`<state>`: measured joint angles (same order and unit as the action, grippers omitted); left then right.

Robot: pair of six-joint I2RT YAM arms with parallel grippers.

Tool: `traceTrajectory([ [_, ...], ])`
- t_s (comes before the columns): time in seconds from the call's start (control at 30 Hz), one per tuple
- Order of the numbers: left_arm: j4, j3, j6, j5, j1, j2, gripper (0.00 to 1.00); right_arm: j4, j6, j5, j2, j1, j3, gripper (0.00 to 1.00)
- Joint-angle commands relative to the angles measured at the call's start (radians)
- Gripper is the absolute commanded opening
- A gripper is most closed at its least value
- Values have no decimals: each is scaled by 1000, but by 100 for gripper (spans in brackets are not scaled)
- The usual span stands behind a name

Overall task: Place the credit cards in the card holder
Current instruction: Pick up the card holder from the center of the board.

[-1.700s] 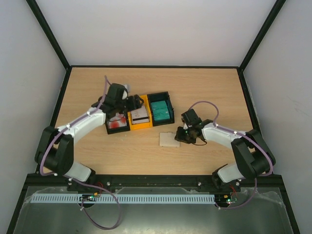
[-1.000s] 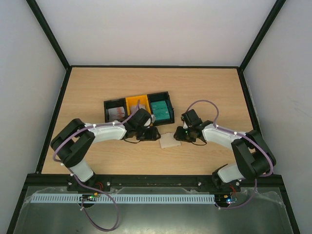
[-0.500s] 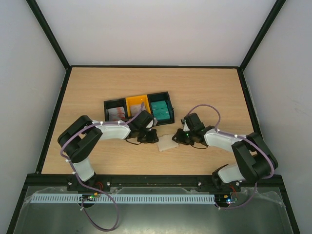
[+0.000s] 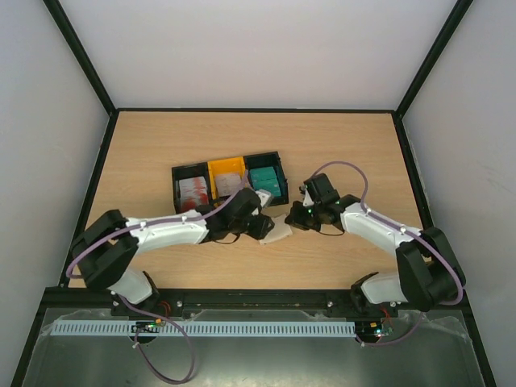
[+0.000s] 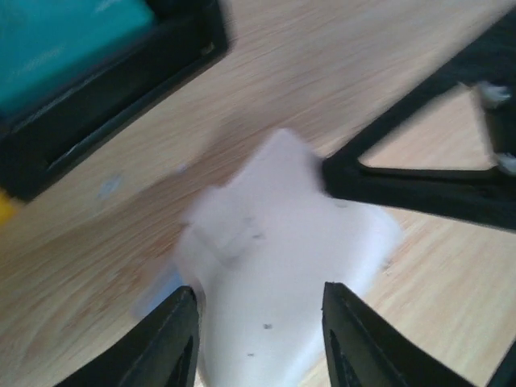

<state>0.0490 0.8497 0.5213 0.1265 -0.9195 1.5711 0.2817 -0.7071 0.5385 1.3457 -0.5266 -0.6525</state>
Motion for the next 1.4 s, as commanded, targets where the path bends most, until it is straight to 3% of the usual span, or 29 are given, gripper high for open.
traceTrajectory([
  [0.0,-151,-43,-207,-173,-111,-92,49,238,-5,-2,-26,7,-137,2],
  [0.1,-237,-112,-306,-318,-197,-138,66,340,-19,-11,-35,26,-195,2],
  [0.2,-325,-168,-394,-391,-254,-152,74,398,-50,4,-56,58,-222,2],
  [0.47,-506,-226,-453,-460,-315,-115,74,436,-153,107,-75,94,-205,2],
  [0.77,-665,-223,-413,-388,-343,-12,80,355,-359,146,-101,100,-174,2],
  [0.9,-686,-231,-381,-416,-355,18,74,326,-423,155,-102,100,-162,2],
  [1.1,-689,-214,-380,-476,-355,72,49,291,-485,156,-116,100,-157,2],
  [1.23,-673,-203,-392,-489,-358,86,45,262,-527,161,-128,100,-157,2],
  [1.37,-649,-189,-398,-500,-360,81,30,245,-563,148,-156,100,-142,2],
])
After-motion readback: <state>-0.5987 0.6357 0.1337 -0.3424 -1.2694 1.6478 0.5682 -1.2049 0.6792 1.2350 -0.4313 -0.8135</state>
